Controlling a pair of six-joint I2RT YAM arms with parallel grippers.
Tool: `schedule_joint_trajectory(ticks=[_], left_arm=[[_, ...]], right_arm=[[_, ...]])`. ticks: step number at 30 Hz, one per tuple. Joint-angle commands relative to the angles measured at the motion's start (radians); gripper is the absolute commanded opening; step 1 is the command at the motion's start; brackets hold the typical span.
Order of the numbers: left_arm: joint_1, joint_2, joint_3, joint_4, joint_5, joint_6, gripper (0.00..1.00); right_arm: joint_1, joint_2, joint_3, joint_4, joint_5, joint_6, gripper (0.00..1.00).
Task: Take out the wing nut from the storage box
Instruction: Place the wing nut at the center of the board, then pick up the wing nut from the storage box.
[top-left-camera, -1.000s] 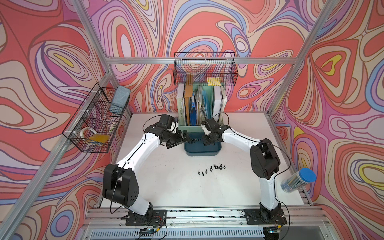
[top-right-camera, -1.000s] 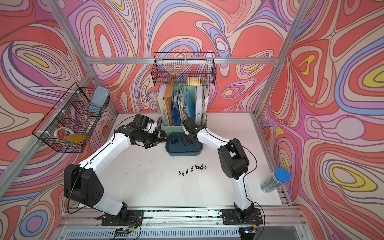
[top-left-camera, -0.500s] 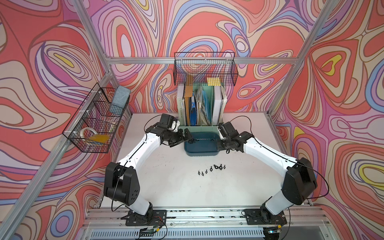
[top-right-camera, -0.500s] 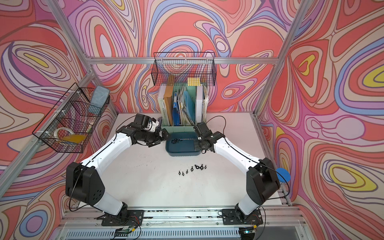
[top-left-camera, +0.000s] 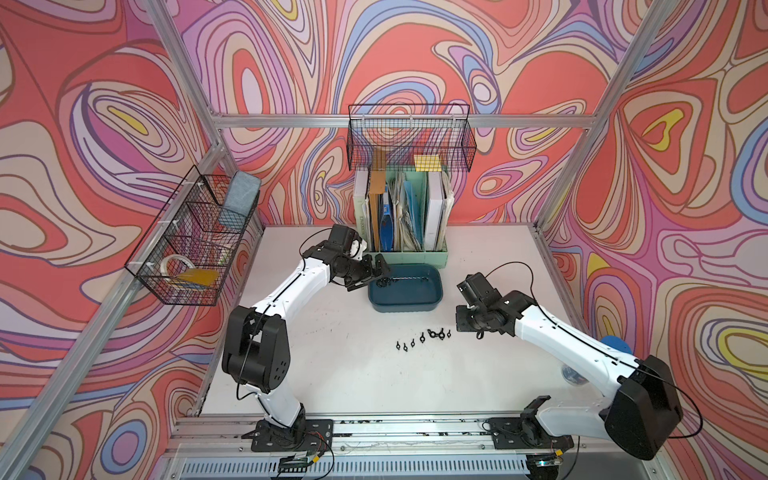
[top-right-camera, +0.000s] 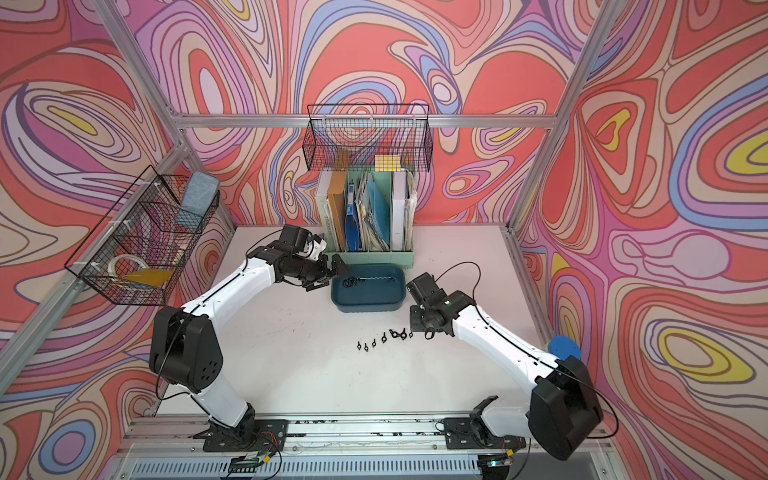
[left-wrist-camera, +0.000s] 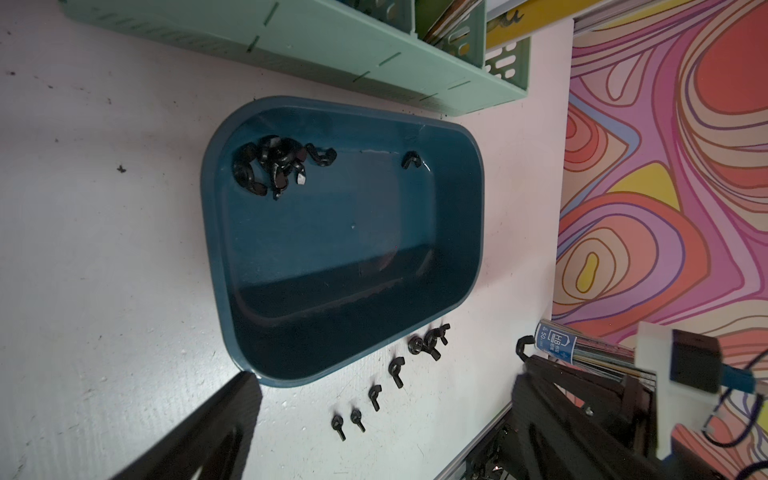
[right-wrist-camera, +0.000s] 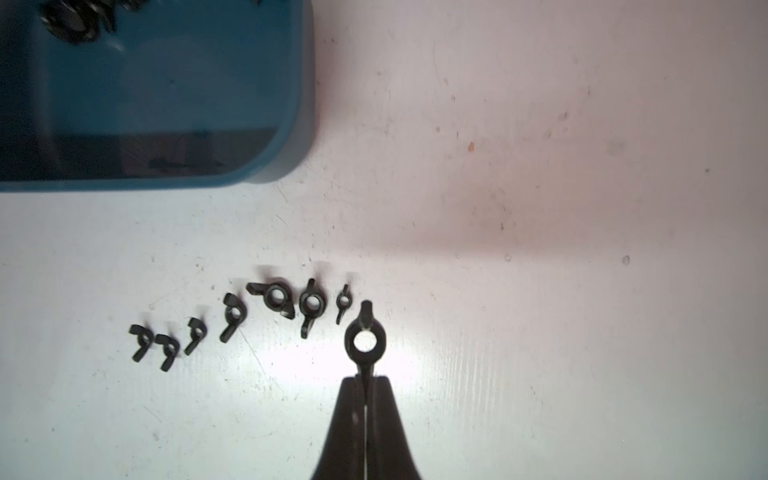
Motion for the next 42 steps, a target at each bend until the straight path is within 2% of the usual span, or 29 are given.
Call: schedule_joint_trajectory(ticks=[1,11,31,33,39,42], left_arm=[[-0.011,0.019,0.037,0.008,0.015,-0.008,0.99],[-0.017,0.01,0.058,-0.045,-0.013,0.015,0.99],[-0.017,0.017,0.068,-0.05,-0.008,0.015,0.99],[-0.016,0.016,0.072,-0.055,-0.013,0.02,0.99],[-0.016,0.018,0.084,-0.096,-0.073,0.039,0.99],[-0.017,0.015,0.092,-0.113,-0.104,0.046,0.99]], right_arm=[[0.003,0.011,-0.06,0.033,-0.02,0.045,0.0],[0.003,0.127,-0.135,0.172,-0.097,0.043,0.0],[0.003,0.198,-0.156,0.202,-0.061,0.013,0.0],[0.003,0.191,-0.153,0.201,-0.062,0.013,0.04],[0.003,0.154,-0.13,0.156,-0.039,0.012,0.23],[0.003,0.132,-0.095,0.116,-0.02,0.009,0.28]])
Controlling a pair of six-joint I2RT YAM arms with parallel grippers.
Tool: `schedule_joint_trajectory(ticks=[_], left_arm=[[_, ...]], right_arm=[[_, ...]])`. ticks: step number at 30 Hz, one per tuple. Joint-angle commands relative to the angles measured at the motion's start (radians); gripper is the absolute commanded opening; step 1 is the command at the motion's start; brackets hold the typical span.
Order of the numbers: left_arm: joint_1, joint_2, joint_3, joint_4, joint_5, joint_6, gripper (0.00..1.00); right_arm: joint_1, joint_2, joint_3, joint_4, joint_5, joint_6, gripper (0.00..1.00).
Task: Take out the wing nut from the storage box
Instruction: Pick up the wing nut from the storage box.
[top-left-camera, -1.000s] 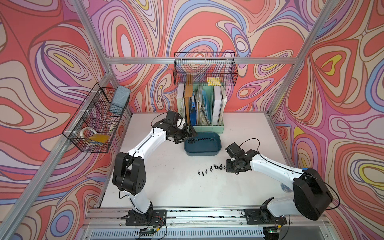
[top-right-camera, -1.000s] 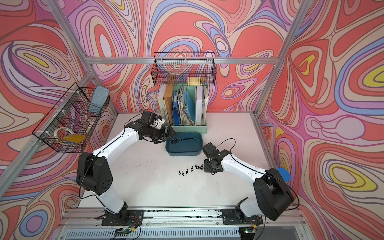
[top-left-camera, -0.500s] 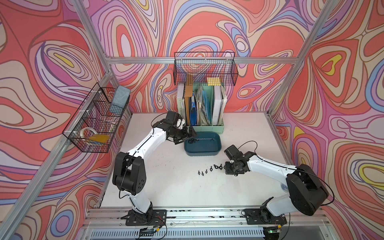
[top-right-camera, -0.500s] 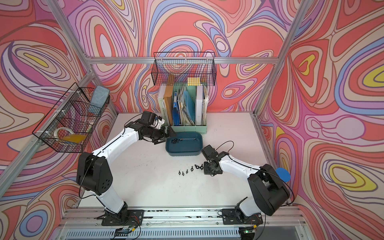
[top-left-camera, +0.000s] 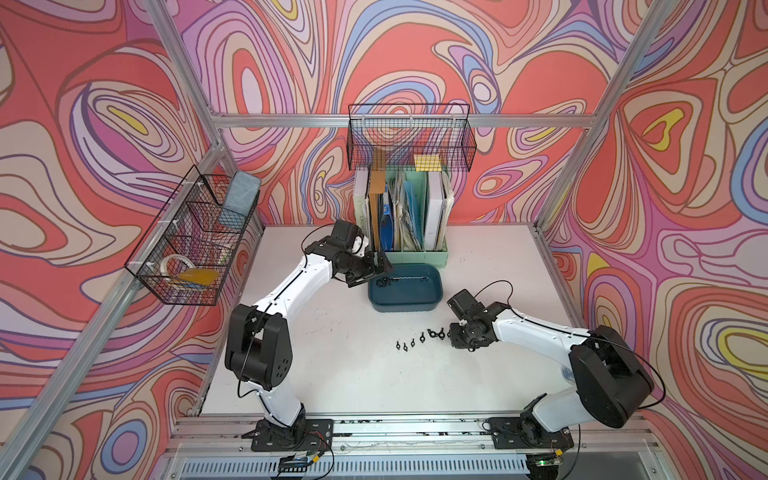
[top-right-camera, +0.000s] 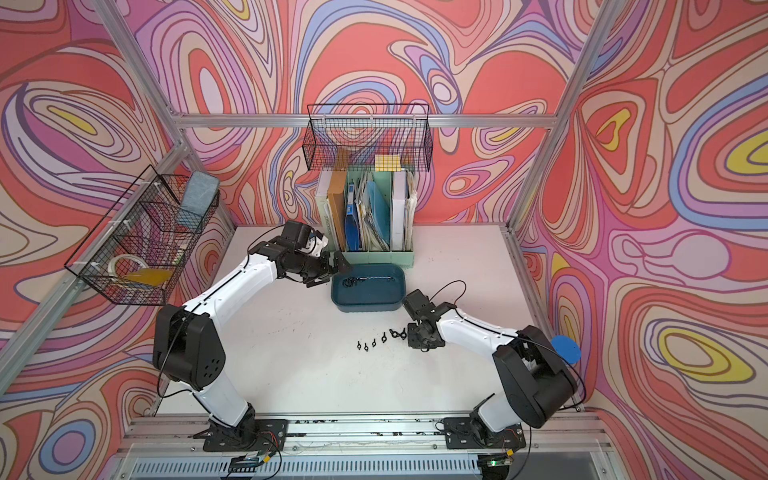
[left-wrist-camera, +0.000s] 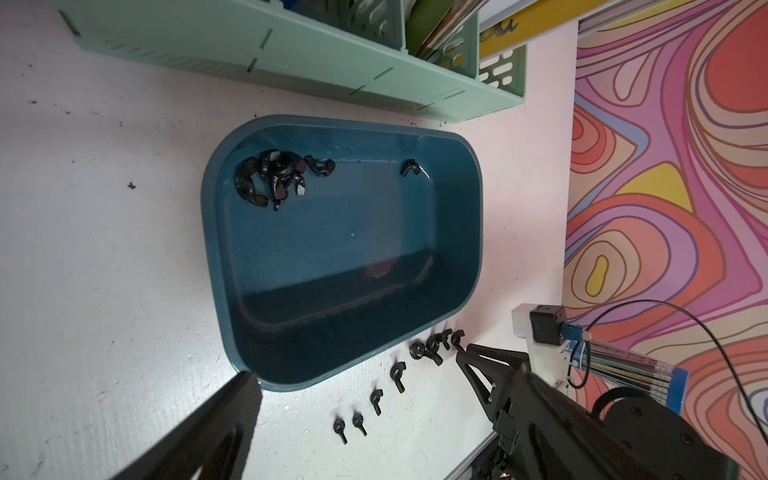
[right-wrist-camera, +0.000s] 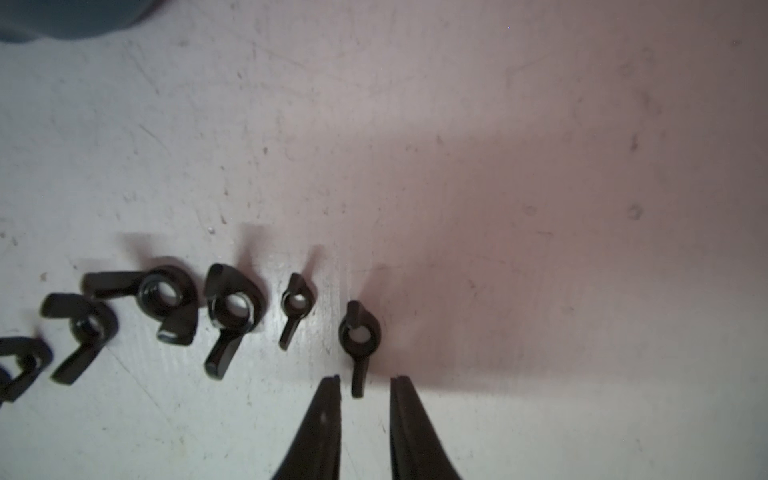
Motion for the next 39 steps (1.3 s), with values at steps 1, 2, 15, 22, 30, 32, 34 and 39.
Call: schedule_joint_trajectory(ticks=[1,2,15,22,30,32,34,39], left_arm=[[-0.004,-0.001,0.029,-0.061,-0.06,0.03,0.99],[-0.003,-0.001,0.03,-0.069,-0.079,0.029,0.99],[0.008,-0.033,0.013,-0.109,-0.217,0.018,0.99],[0.023,-0.045,-0.014,-0.101,-0.166,0.03,0.97],[0.018,-0.009,-0.001,-0.112,-0.174,0.04,0.69],[0.004,0.019,0.025,-0.14,-0.207,0.049,0.6],[-0.017,0.055,0.065,-0.17,-0.239,0.061,0.55],[-0.063,0.144,0.138,-0.205,-0.292,0.049,0.42]], right_arm=[[0.003,-0.05,0.059,-0.058,0.045,-0.003,0.29],[0.003,-0.067,0.083,-0.071,0.059,-0.008,0.31],[0.003,0.049,0.388,-0.02,0.031,-0.081,0.64],[0.003,0.152,0.484,0.053,-0.015,-0.094,0.85],[0.003,0.22,0.546,0.107,-0.034,-0.103,0.98],[0.003,0.222,0.549,0.117,-0.025,-0.107,0.98],[0.003,0.224,0.548,0.127,-0.021,-0.111,0.98],[0.003,0.219,0.543,0.148,-0.026,-0.112,0.98]])
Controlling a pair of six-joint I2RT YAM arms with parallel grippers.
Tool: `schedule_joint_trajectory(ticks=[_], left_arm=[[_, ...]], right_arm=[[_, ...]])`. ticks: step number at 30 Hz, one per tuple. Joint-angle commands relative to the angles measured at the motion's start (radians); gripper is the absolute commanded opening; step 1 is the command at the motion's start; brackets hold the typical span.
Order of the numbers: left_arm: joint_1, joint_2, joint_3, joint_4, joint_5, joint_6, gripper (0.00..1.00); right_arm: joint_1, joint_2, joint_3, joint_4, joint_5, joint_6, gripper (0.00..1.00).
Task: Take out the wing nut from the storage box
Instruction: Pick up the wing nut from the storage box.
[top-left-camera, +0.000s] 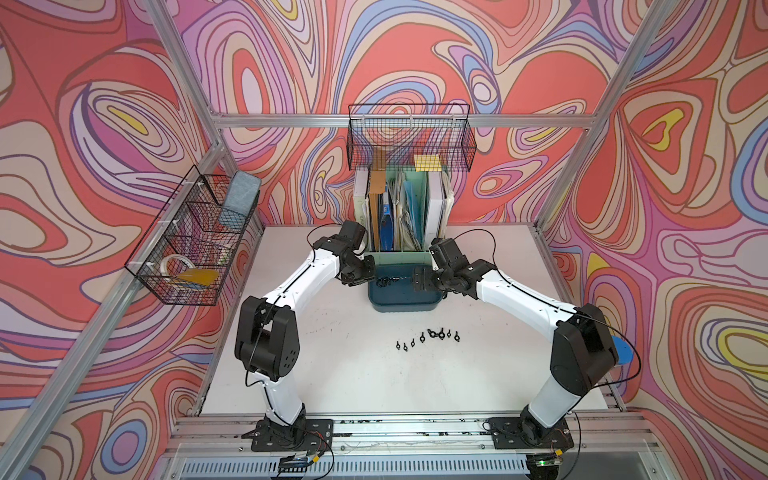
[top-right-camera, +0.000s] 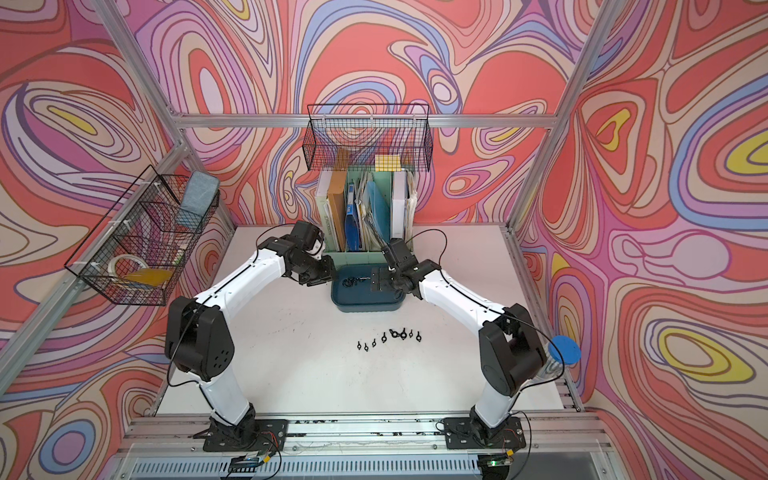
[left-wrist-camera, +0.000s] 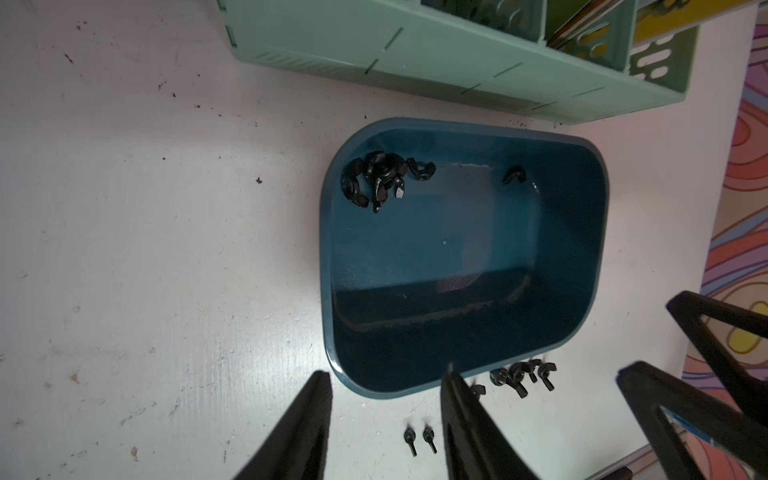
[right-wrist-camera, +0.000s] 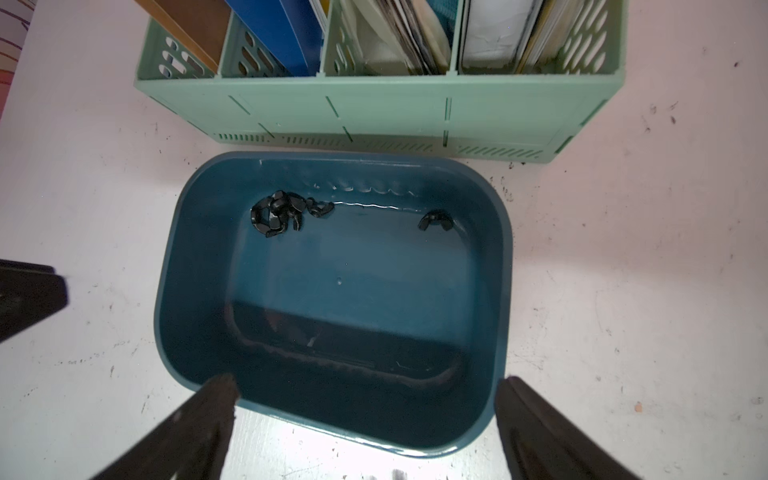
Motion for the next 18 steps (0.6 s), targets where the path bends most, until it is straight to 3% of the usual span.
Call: schedule_joint_trajectory(ticks=[1,8,18], left_arm=[[-0.036,0.068,0.054,-0.06,-0.059,0.008,0.4],[-0.072,0.209,0.173,-0.109,-0.144,-0.014,0.33],[-0.082,0.349,0.291,-0.155,-0.243,-0.027,0.32]], right_arm=[[0.002,0.001,0.01,0.034,0.001,-0.01,0.98],[0.003,-0.025,-0.013,0.053,-0.014,0.012,0.98],[0.002,-0.07,-0.061,0.062,-0.008,0.03,0.98]])
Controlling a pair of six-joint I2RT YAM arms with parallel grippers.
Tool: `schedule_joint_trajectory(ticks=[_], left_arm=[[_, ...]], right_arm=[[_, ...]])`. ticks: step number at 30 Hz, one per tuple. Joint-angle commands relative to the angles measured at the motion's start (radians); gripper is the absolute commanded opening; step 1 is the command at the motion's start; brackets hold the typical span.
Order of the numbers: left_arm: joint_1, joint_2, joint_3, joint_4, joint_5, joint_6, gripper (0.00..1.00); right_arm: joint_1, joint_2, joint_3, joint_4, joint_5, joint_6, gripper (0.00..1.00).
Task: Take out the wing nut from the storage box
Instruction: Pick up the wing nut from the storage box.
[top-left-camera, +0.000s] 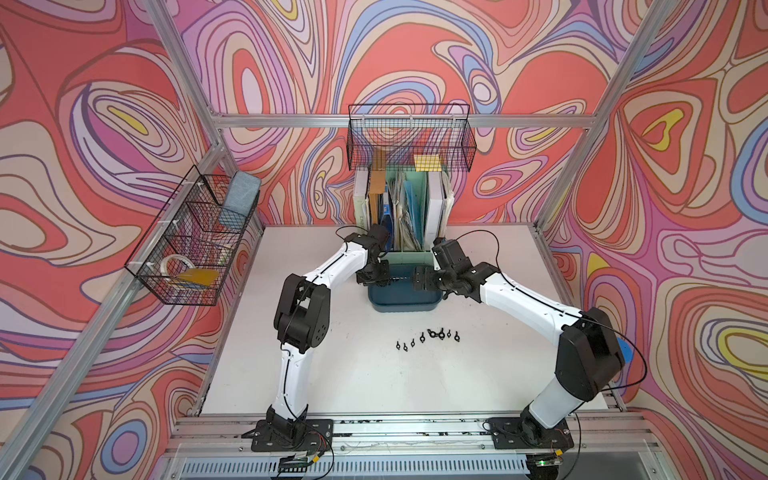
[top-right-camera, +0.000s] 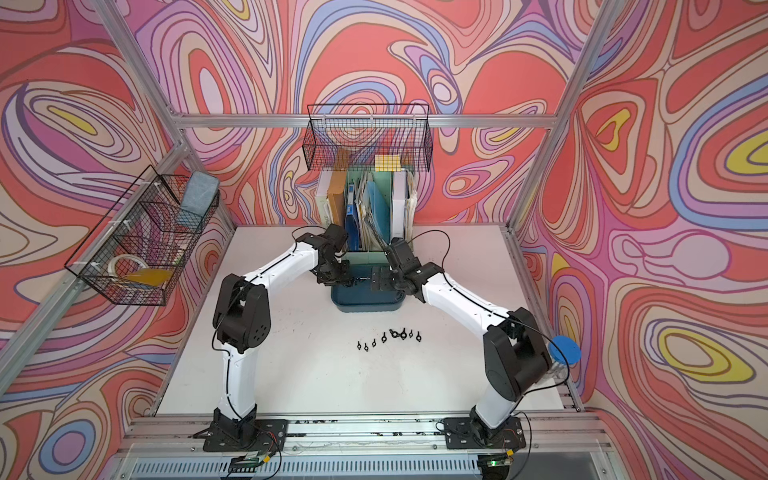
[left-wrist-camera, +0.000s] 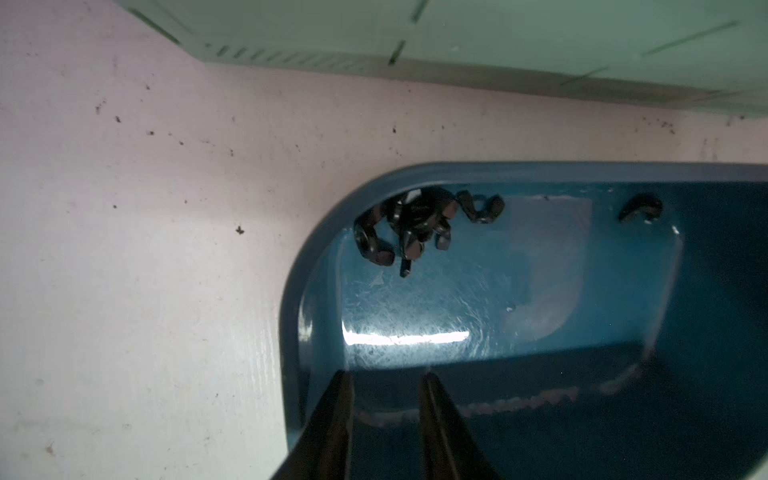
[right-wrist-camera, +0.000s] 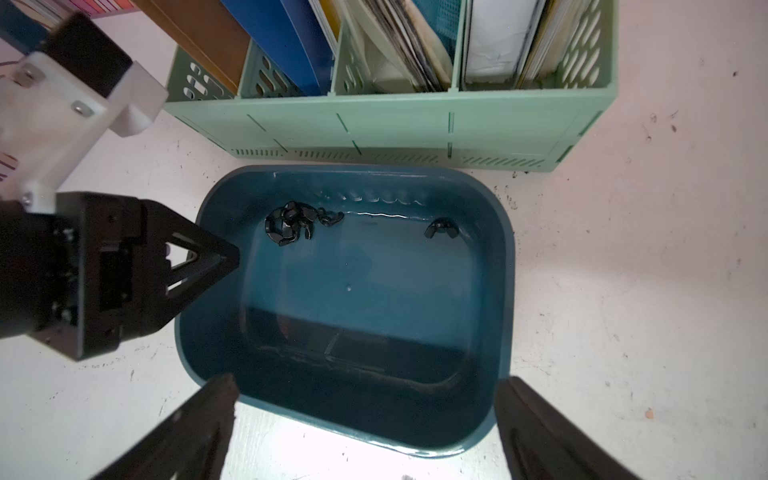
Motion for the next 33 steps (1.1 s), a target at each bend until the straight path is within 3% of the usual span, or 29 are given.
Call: schedule_joint_trajectory(ticks=[1,27,33], left_arm=[[-0.007,0.046,0.048,-0.051,-0.066,-0.015,0.32],[-0.016,0.241,0.221,-0.093,-0.158,0.004,0.28],[-0.016,0.238,0.2,-0.061,-0.176,0.004,0.27]], right_arm=[[0.002,-0.032,-0.018,0.014,0.0,0.012,0.98],[0.003,-0.026,-0.018,-0.008,0.011,0.01,0.98],[0.002,-0.029,-0.021,-0.009,0.01,0.014,0.98]])
